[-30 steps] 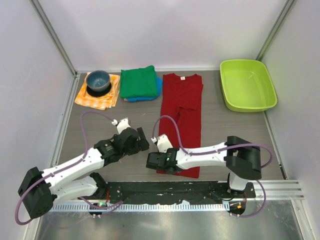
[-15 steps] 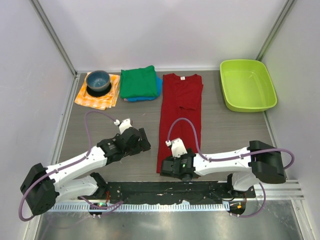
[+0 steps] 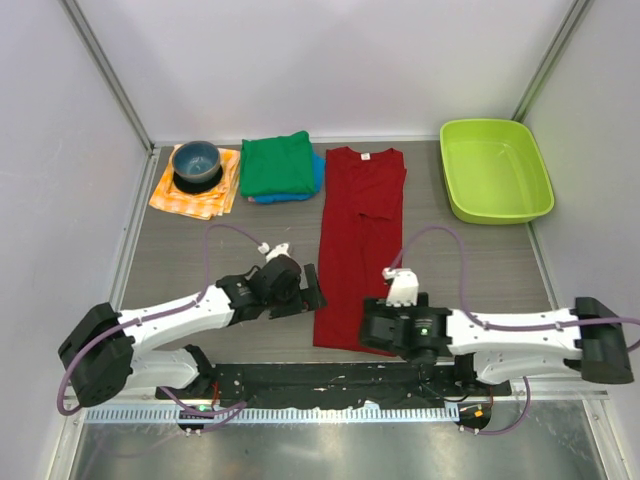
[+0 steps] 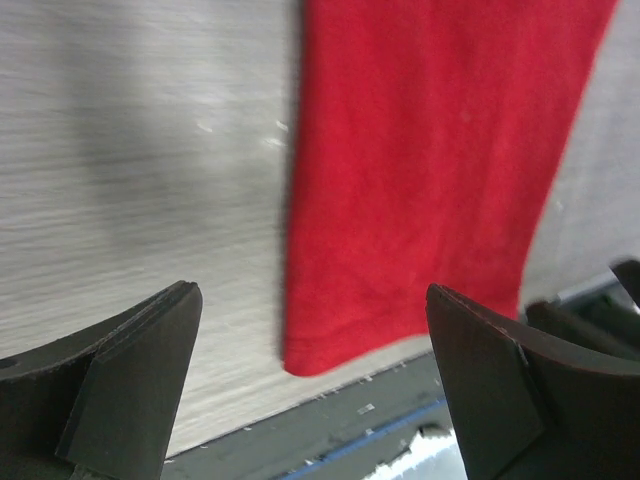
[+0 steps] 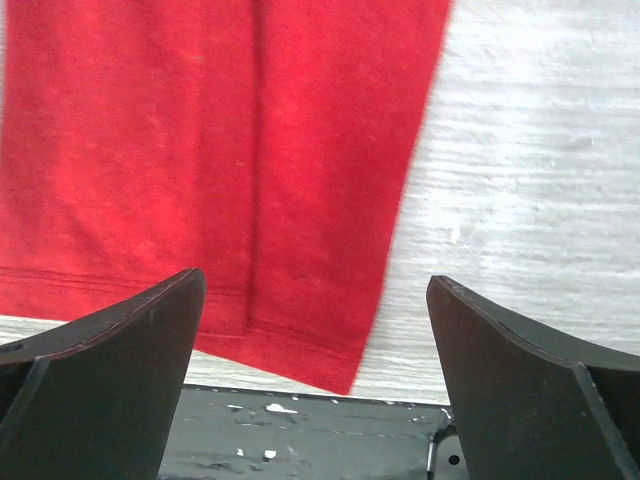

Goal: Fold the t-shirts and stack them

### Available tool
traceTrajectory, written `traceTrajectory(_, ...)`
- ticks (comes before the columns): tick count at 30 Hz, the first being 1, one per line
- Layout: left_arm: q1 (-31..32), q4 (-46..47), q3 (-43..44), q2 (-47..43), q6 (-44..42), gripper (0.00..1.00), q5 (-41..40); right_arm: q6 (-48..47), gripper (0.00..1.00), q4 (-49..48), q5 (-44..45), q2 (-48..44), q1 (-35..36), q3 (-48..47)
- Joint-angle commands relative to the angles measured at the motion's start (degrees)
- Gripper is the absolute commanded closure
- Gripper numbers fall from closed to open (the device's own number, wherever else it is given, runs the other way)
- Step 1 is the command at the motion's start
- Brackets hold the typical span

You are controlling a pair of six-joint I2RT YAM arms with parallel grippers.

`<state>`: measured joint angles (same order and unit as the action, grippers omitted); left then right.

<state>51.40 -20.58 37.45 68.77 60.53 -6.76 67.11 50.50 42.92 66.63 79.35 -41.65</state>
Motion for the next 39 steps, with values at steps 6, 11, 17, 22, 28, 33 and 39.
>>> traceTrajectory(6,5.7,15.0,-9.7,-0.1,9.0,0.00,11.0,11.1,0.01,-7.0,-4.3,-22.1,-0.3,14.7)
traceTrajectory(11,6.2,16.4,-14.0,-1.1,11.3,0.03,11.9,12.3,0.03,-8.5,-10.9,-21.5,-0.2,15.8)
traceTrajectory(17,6.3,20.2,-15.7,2.2,11.8,0.06,14.5,14.7,0.05,-12.4,-16.4,-21.5,0.0,20.9)
traceTrajectory(22,6.9,23.9,-17.0,6.0,13.5,0.13,15.9,17.2,0.05,-11.3,-17.2,-24.8,0.3,23.2)
traceTrajectory(28,7.2,25.8,-17.9,7.4,14.3,0.28,16.1,18.5,0.07,-10.4,-17.1,-27.6,0.3,24.9)
traceTrajectory(33,7.2,26.8,-19.1,8.2,14.7,0.48,15.6,19.2,0.16,-11.6,-17.2,-27.3,0.3,26.5)
traceTrajectory(39,7.2,29.2,-19.4,10.6,14.9,0.66,15.5,18.6,0.44,-12.7,-15.0,-24.9,0.3,26.7)
